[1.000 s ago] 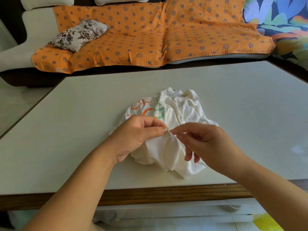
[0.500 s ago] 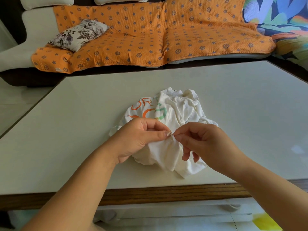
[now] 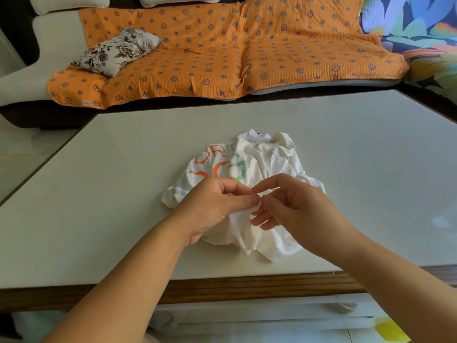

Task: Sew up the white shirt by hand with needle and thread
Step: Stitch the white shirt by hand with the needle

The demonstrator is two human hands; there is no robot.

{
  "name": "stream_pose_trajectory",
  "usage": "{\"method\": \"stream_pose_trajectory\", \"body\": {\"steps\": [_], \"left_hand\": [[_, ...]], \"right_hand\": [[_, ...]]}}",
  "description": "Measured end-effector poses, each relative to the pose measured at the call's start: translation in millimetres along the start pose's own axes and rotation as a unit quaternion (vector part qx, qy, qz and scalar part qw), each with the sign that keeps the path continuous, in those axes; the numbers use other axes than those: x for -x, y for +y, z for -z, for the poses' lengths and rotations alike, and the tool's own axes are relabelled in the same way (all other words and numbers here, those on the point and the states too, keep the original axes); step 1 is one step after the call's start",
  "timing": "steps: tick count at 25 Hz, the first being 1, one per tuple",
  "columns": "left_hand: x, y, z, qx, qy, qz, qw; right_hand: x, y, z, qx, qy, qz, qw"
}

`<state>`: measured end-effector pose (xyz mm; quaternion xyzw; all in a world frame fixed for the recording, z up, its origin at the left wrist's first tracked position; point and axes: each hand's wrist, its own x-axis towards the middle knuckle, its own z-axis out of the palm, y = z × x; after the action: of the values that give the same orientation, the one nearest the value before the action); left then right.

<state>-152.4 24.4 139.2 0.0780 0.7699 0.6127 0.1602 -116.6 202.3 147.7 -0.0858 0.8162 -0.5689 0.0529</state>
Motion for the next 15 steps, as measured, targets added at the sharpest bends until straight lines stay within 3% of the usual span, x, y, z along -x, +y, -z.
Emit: {"method": "stream_pose_trajectory", "body": {"steps": [4,7,10,12,15], "left_hand": [[-0.3,0.7,-3.9,0.000,-0.001,0.000,1.000],[-1.9,0.5,-4.7,-0.018,0.016,0.011,1.000],[-2.2,0.0,-2.2,-0.017,0.018,0.023,0.999],[-2.2,-0.5,-2.1,-0.017,0.014,0.029,0.999],[-2.1,0.3,-3.0,-0.033,0.008,0.040,0.999]], "right_hand": [[0.5,0.3,-3.0,0.030,0.030,0.018,0.999],[-5.8,0.2,-0.1,0.065,0.099,0.015,0.993],[-17.0,-3.1,9.6,-0.142,0.108,-0.044,0.983],[-21.9,-6.2,16.9,-0.343,0.072,-0.088,0.933],[-29.8,-2.5,27.2,-0.509,0.052,-0.099,0.854]]}}
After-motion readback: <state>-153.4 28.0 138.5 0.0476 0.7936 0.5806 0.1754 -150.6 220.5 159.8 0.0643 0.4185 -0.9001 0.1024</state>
